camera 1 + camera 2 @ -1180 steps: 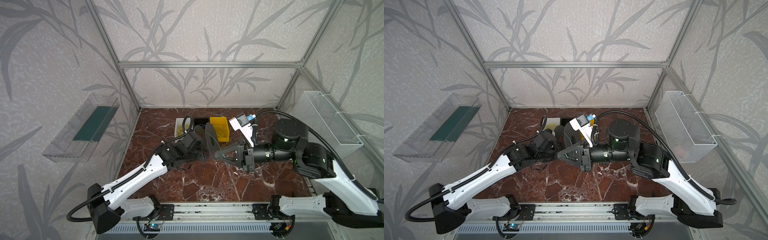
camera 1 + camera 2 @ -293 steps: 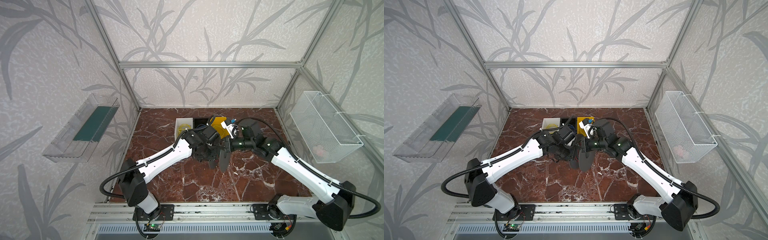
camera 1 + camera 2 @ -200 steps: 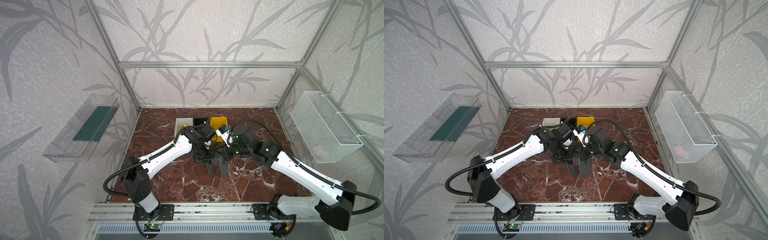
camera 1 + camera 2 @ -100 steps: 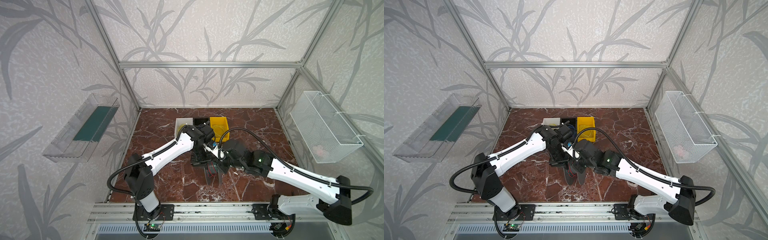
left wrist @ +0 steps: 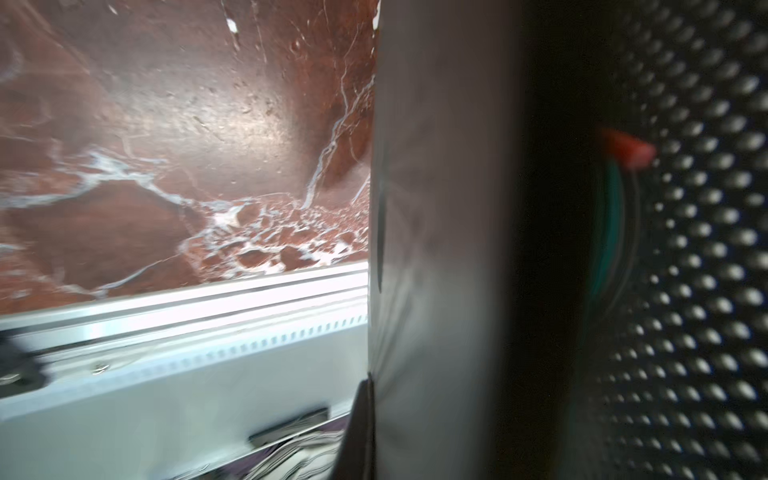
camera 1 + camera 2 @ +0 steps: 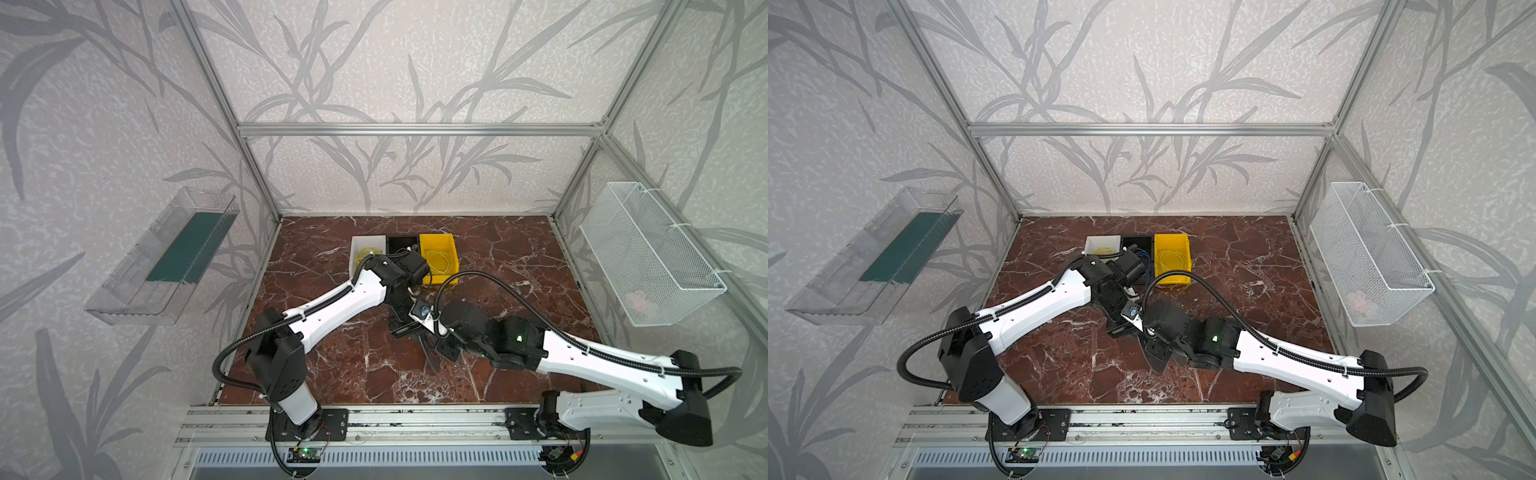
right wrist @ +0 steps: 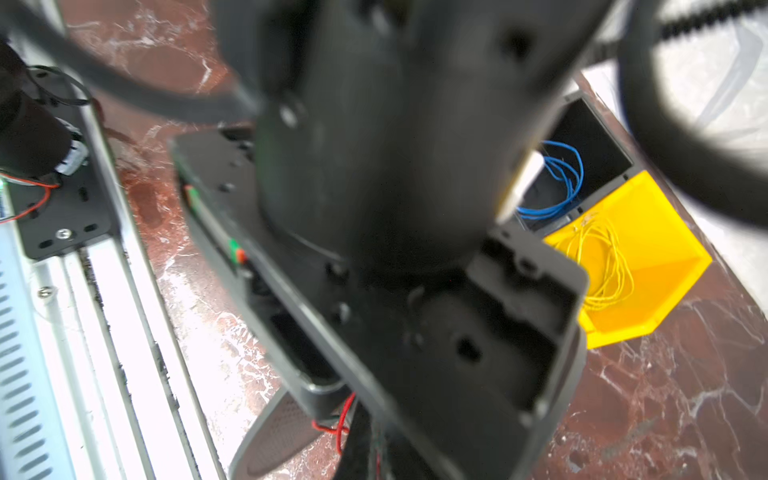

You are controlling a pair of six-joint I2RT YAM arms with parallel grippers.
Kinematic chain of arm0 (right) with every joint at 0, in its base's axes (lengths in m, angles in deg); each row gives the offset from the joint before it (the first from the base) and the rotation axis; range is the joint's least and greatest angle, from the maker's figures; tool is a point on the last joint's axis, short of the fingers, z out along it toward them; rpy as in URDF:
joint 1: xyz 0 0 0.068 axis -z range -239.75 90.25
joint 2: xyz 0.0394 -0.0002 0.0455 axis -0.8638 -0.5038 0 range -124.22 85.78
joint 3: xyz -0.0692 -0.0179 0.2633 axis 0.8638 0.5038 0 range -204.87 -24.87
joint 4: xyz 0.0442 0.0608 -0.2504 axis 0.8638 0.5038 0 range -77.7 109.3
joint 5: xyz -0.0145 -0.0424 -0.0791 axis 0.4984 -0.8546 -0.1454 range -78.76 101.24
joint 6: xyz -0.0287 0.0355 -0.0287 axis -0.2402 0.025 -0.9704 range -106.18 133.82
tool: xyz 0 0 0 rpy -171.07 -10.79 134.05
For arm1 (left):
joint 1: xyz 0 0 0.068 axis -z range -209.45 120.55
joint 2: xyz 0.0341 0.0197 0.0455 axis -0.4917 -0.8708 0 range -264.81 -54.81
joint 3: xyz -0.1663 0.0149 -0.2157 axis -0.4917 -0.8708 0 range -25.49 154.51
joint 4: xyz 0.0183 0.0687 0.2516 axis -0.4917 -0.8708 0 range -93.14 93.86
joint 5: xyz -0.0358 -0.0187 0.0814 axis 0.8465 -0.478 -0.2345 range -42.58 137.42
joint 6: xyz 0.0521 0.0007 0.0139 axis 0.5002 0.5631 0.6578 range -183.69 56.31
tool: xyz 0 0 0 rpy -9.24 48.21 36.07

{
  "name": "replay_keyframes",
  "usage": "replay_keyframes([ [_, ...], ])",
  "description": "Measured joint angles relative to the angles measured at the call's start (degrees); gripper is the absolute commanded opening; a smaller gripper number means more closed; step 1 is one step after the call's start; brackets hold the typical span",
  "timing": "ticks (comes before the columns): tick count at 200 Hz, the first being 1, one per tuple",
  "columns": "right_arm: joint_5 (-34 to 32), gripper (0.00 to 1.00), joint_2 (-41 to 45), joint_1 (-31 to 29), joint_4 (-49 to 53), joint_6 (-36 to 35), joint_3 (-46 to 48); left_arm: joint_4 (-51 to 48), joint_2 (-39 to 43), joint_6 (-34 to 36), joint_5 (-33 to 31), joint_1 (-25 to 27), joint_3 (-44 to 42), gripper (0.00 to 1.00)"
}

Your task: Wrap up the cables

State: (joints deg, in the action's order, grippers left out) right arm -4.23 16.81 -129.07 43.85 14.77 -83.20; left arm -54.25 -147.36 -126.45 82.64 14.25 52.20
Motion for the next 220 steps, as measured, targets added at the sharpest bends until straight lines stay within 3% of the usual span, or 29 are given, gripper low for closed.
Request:
replay_keyframes([
  [39, -16.2, 0.00, -0.9, -5.2, 1.3, 9.7, 1.9, 15.0, 3.1, -11.2, 3.1, 0.1, -7.2, 0.00],
  [80, -25.4, 0.00, 4.6, -5.5, -4.8, 21.0, 10.1, 24.1, 5.4, -16.6, 2.3, 0.3, -10.3, 0.00],
  [120, -26.4, 0.00, 17.4, -6.2, -15.0, 28.2, 23.0, 35.2, 6.6, -21.6, 4.8, 2.2, -15.8, 0.00],
  [162, -20.2, 0.00, 38.2, -1.4, -28.6, 33.1, 40.2, 49.0, 5.7, -29.3, 6.1, 4.4, -19.8, 0.00],
  [196, -18.7, 0.00, 51.9, 0.9, -28.2, 40.0, 45.8, 58.1, 5.4, -32.9, 5.8, 5.7, -21.8, 0.00],
  [220, -17.8, 0.00, 53.1, 2.0, -25.7, 44.6, 45.3, 62.6, 5.3, -33.5, 5.5, 5.8, -23.4, 0.00],
])
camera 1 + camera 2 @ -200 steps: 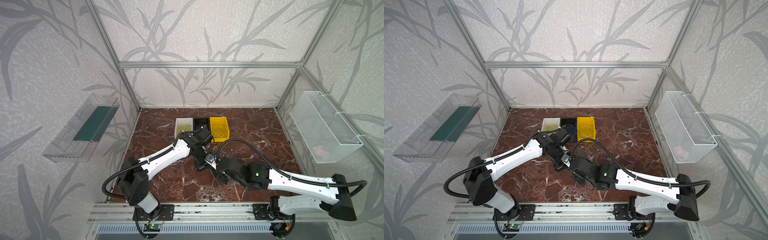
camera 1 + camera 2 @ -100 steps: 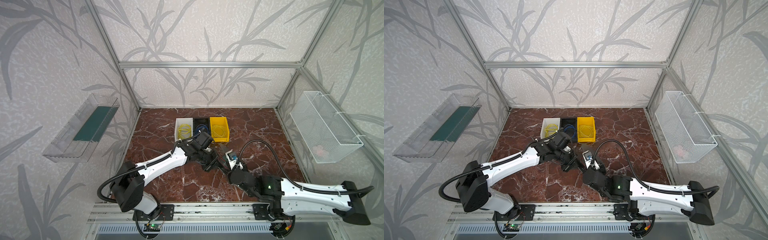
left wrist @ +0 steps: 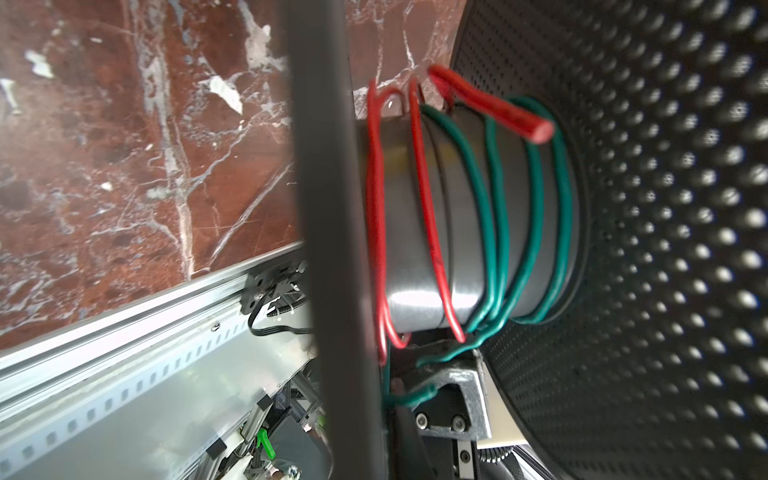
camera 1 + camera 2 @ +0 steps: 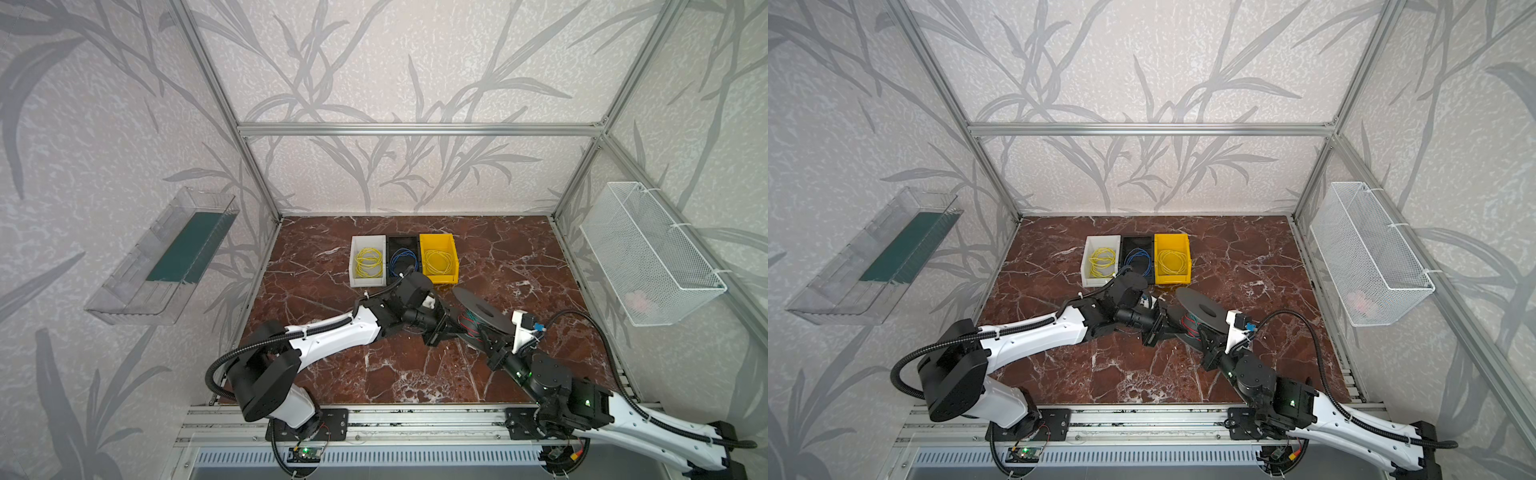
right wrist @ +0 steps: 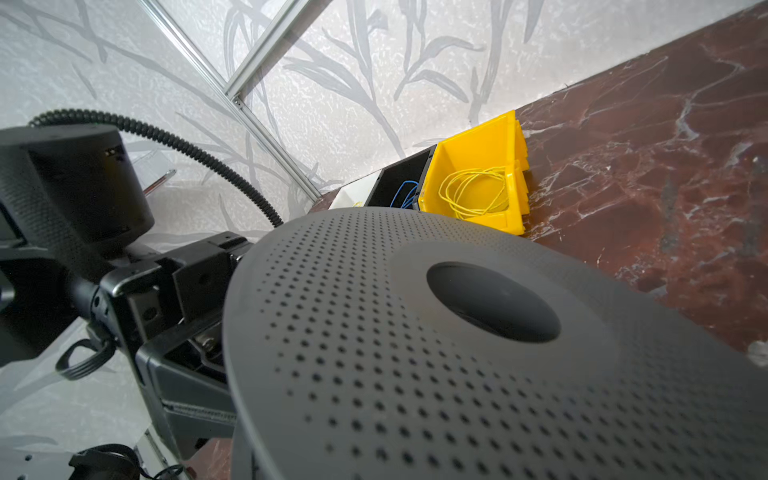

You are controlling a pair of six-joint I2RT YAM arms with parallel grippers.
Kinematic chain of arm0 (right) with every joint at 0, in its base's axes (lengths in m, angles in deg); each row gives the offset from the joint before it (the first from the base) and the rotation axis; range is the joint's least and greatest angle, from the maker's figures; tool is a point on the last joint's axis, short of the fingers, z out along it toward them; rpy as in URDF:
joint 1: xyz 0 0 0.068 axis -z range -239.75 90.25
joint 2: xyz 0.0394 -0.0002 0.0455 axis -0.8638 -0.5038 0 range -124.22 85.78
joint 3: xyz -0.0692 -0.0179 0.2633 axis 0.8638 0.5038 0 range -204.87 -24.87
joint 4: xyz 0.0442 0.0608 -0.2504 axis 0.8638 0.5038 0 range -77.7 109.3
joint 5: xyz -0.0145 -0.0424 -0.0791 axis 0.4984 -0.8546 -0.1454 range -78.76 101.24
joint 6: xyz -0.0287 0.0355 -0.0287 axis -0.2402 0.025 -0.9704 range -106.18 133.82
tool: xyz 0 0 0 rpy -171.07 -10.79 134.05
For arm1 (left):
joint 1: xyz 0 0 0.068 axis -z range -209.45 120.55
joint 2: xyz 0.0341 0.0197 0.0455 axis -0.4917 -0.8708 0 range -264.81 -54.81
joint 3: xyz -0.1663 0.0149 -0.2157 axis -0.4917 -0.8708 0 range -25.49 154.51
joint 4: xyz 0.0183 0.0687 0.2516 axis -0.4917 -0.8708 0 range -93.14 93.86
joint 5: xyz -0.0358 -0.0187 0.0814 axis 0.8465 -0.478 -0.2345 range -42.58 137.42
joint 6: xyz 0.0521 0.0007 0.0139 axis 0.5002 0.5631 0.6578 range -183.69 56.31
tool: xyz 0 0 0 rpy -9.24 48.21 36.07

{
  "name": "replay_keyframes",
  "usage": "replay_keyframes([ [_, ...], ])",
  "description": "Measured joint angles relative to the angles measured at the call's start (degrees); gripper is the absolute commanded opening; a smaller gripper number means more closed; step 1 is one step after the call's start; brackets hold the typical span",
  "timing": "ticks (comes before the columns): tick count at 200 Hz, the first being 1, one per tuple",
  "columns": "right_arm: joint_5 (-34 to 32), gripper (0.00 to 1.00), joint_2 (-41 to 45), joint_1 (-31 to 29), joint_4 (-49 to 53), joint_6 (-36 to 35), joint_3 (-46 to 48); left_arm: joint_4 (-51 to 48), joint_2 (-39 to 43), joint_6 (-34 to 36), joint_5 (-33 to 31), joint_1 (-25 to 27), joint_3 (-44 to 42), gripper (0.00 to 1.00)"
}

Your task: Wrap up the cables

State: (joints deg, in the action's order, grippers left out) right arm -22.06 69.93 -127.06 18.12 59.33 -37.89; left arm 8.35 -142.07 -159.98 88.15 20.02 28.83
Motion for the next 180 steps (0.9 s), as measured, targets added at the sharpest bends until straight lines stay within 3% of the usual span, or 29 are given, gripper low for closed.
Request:
replay_keyframes([
  [59, 10.2, 0.00, -16.3, 13.6, 2.8, 8.2, -6.2, 11.4, -4.7, -1.7, -3.3, -1.2, -3.7, 0.00],
  [95, 16.3, 0.00, -18.1, 18.6, 3.7, 7.8, -9.0, 14.5, -5.4, -1.7, -3.2, -1.7, -3.6, 0.00],
  [129, 18.3, 0.08, -18.4, 19.3, 6.4, 6.0, -12.5, 15.5, -4.5, -1.0, -2.7, -1.9, -3.6, 0.00],
  [180, 27.9, 0.45, -17.2, 19.2, 14.9, 0.8, -16.9, 7.2, -3.4, 7.8, -9.5, -9.0, -0.4, 0.00],
])
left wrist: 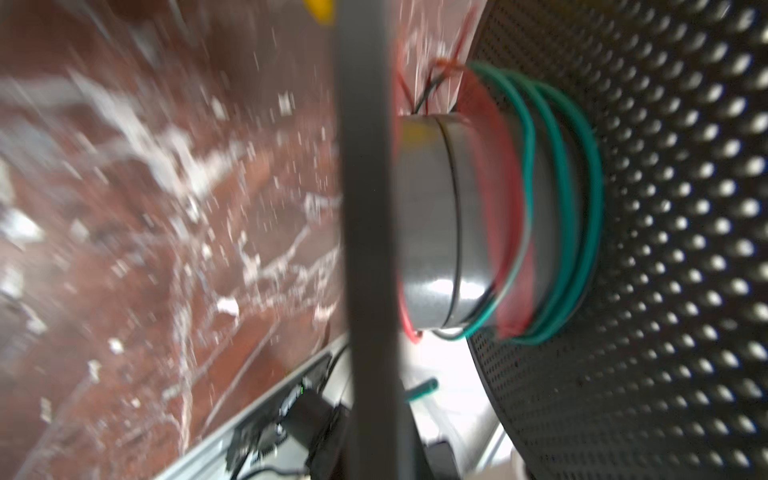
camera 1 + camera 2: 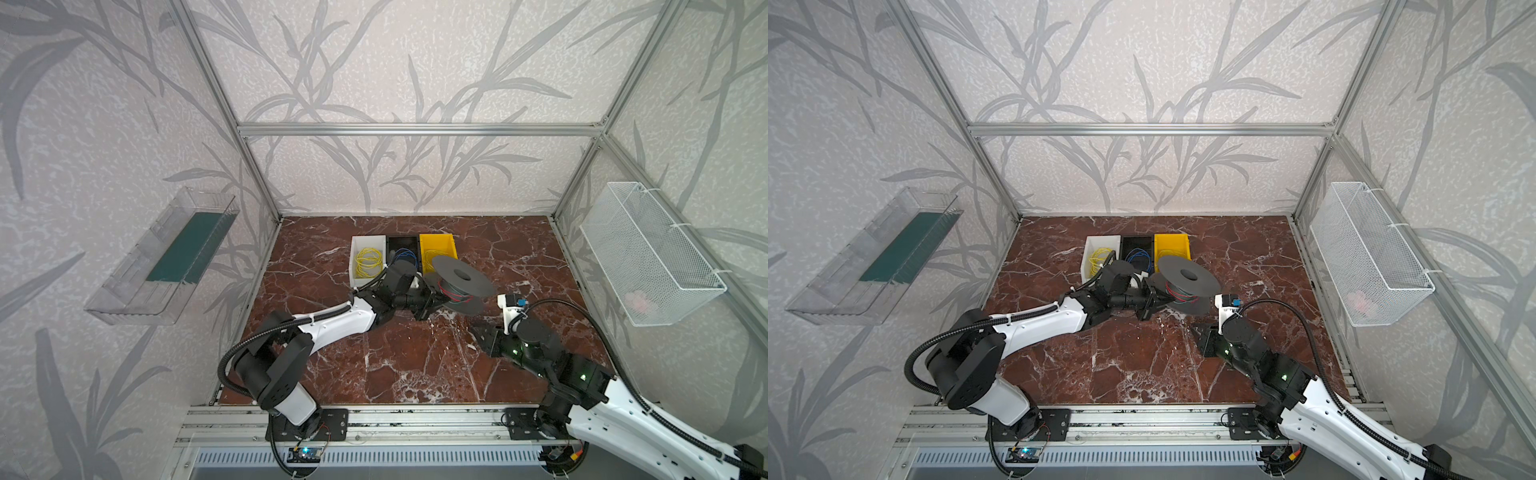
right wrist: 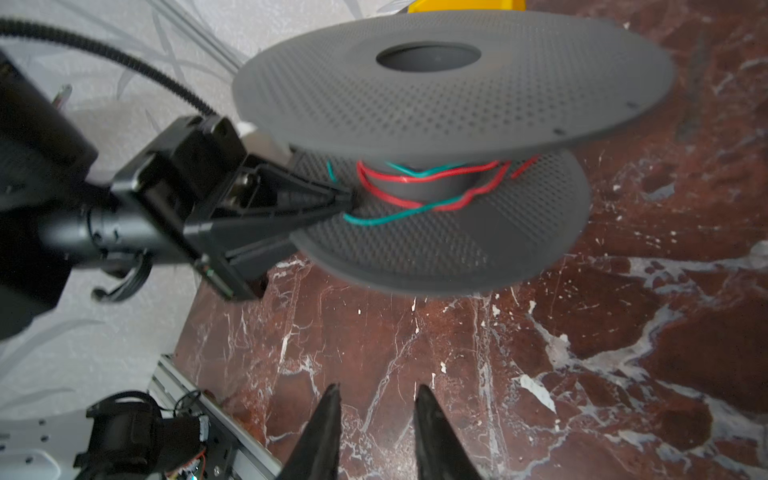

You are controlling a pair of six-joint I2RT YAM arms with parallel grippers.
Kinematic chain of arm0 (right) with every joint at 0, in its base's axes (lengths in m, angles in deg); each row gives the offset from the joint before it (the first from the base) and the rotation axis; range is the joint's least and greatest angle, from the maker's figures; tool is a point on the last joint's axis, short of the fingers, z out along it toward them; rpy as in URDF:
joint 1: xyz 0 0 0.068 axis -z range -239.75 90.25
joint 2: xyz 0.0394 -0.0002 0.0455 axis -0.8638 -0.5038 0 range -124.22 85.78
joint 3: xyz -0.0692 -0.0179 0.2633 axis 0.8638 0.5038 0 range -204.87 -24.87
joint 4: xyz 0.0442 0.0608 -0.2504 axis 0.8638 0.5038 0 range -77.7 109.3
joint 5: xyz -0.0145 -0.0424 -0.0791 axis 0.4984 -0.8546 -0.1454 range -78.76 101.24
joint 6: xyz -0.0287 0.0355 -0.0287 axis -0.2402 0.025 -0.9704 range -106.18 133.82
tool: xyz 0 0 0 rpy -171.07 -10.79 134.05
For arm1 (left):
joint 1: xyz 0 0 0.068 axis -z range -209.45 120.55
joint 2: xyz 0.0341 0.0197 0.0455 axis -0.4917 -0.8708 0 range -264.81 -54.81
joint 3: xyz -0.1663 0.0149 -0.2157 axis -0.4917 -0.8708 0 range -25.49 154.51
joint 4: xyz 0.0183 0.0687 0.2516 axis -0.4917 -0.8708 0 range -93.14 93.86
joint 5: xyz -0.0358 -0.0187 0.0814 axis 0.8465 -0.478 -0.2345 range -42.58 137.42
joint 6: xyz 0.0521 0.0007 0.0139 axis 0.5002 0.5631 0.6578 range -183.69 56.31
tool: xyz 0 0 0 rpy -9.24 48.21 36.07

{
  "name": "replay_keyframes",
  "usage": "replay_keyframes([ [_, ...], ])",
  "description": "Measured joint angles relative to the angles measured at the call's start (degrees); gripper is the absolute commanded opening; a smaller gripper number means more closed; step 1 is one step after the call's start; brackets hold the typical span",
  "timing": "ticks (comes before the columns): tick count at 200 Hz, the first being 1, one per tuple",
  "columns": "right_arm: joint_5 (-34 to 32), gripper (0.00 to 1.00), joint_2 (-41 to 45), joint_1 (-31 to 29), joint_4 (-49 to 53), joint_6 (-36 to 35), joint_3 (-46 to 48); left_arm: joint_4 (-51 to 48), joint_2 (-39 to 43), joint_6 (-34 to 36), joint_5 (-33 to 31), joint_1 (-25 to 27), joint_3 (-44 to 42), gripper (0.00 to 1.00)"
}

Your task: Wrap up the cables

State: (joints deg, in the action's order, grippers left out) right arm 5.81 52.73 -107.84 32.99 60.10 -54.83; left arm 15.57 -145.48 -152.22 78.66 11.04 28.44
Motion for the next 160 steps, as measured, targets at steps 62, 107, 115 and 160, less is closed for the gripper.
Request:
replay_keyframes([
  [62, 4.4, 0.57, 0.2, 0.0, 6.6, -5.6, -9.9, -8.6, 1.8, 9.3, 0.5, -2.5, 3.2, 0.00],
  [107, 4.3, 0.64, -7.2, 0.0, 16.0, -13.5, -26.3, -14.0, 5.9, 20.2, 5.8, -4.1, 3.2, 0.00],
  [115, 3.9, 0.70, -8.9, 0.0, 17.9, -15.1, -29.3, -15.2, 7.1, 22.6, 6.9, -4.2, 3.1, 0.00],
  [160, 3.5, 0.99, -27.5, 0.0, 29.8, -24.4, -51.0, -16.5, 14.9, 31.3, 12.0, -5.0, -4.7, 0.00],
])
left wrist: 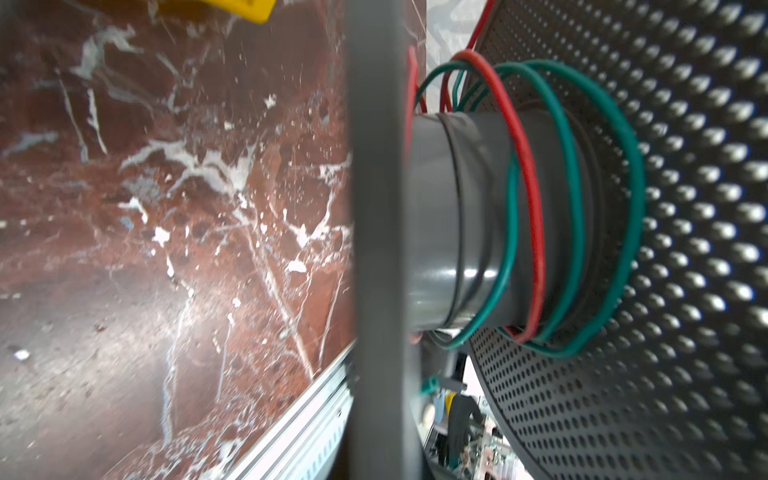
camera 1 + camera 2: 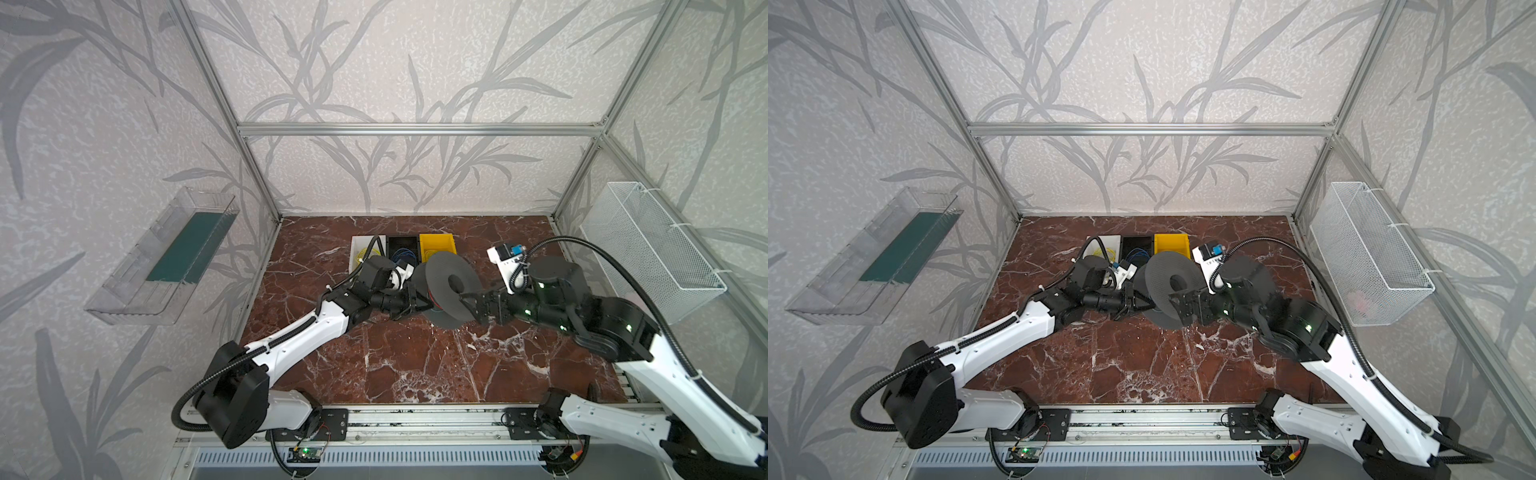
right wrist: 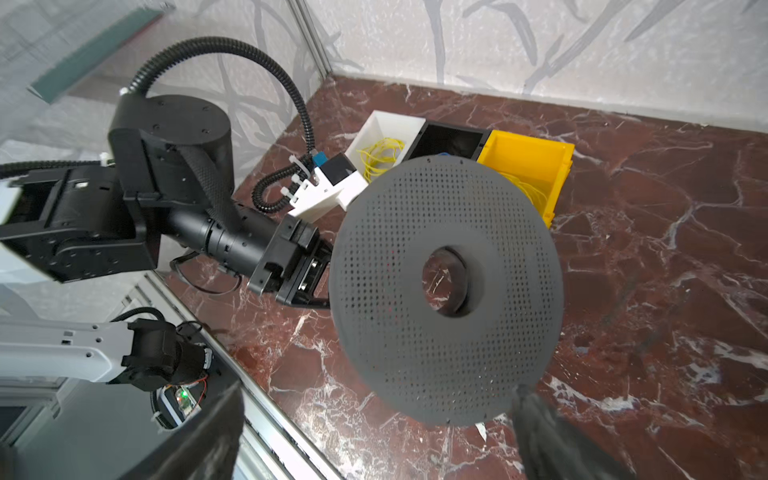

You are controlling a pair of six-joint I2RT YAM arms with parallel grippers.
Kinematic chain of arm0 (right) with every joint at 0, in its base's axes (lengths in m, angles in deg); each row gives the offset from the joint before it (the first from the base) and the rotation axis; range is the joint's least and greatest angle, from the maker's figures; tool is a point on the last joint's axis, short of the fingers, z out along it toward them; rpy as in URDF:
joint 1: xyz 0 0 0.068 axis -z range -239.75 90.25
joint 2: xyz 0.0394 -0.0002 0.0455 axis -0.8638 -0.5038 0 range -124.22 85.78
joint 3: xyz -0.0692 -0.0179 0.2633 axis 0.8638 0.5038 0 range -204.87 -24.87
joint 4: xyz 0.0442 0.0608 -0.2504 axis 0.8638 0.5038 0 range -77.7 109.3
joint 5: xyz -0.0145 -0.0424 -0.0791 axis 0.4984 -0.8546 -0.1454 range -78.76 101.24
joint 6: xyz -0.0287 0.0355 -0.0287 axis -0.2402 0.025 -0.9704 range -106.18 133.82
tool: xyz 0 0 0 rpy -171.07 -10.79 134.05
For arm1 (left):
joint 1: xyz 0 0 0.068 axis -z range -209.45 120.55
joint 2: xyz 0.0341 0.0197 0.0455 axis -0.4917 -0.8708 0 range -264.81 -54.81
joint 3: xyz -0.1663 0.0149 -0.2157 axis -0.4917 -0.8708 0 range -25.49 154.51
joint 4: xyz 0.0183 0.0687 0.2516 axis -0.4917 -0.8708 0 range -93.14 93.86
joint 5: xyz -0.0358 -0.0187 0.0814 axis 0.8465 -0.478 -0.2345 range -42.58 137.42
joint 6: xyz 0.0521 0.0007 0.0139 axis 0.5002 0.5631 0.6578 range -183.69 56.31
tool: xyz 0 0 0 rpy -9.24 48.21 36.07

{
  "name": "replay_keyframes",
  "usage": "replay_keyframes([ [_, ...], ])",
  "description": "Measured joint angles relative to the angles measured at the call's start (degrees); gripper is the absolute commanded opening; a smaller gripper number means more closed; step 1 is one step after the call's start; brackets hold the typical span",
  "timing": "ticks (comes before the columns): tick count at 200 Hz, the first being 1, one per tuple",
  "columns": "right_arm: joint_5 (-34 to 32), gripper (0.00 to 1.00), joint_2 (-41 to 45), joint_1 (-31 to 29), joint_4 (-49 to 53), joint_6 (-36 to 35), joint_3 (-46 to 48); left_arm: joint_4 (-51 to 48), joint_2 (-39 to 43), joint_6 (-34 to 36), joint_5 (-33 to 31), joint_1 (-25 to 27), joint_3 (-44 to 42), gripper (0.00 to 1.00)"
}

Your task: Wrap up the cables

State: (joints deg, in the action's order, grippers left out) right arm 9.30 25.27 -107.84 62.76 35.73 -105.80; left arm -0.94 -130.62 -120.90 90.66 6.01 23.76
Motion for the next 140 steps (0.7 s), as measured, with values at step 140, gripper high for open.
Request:
replay_keyframes([
  [140, -8.8, 0.99, -8.0, 2.8, -6.6, -9.2, 2.5, 3.5, 0.8, 9.1, 0.8, -4.1, -16.4, 0.13],
])
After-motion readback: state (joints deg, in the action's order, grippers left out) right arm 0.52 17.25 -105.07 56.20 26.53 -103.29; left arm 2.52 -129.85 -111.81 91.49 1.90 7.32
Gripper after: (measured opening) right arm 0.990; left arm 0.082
